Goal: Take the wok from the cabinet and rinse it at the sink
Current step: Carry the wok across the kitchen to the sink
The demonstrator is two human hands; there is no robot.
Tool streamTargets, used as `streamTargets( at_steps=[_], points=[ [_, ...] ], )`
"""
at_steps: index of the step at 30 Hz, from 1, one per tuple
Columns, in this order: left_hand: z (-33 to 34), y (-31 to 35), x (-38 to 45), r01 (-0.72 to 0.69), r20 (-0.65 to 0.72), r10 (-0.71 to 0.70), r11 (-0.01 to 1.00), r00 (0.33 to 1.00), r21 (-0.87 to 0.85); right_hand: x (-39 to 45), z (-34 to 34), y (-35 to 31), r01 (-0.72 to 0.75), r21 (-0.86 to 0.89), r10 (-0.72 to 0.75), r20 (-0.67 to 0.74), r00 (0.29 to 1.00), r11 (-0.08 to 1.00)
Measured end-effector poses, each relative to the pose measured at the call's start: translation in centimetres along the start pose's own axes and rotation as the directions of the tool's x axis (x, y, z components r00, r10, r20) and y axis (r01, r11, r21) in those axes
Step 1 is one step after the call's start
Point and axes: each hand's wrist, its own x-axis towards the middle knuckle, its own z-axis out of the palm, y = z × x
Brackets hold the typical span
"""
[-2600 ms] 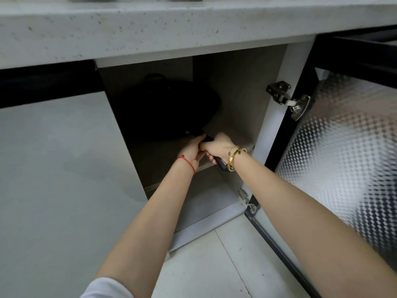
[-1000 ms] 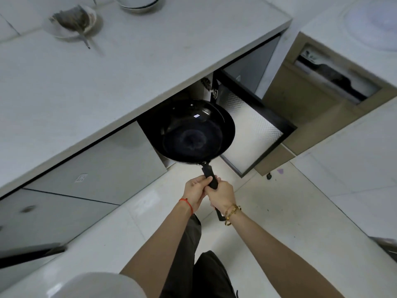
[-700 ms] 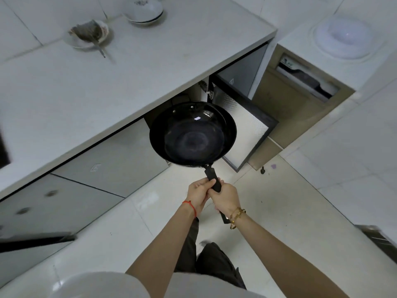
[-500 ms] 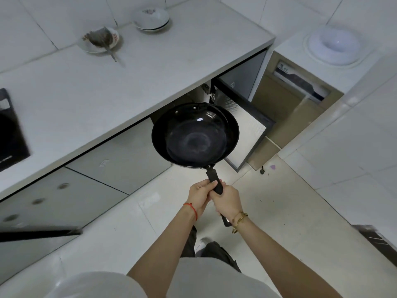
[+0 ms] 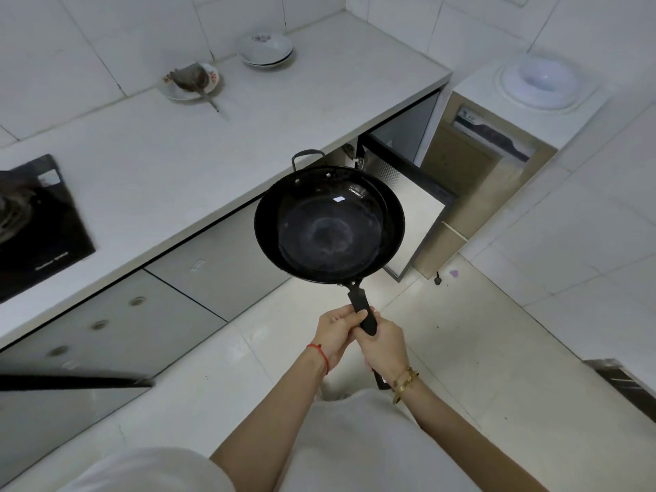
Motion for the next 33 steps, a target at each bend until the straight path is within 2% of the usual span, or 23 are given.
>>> streamTargets(
  at_steps=[9, 17, 25, 33],
  points=[
    [-3.8, 3.1, -2.6, -0.080, 0.053, 0.076, 0.995, 0.996, 0.065, -2.3, 3.6, -3.1, 0.060, 0.048, -0.057, -0.054, 0.997, 0.997],
    [-7.1, 5.1, -4.1, -0.155, 0.023, 0.154, 0.987, 0.988, 0.050, -2.4, 6.7, -5.3, 0.132, 0.063, -0.133, 0.001, 0.991, 0.989],
    [-8.2, 5.7, -4.6, -0.243, -0.137, 0.236, 0.969, 0.962, -0.043, -0.8, 7.4, -6.9, 0.223, 0.022, -0.224, 0.168, 0.960, 0.974],
    [-5.4, 5.1, -4.0, -0.392, -0.373, 0.313, 0.906, 0.874, -0.160, 2.8, 4.9, -7.7, 0.367, -0.035, -0.322, 0.407, 0.855, 0.929]
  ],
)
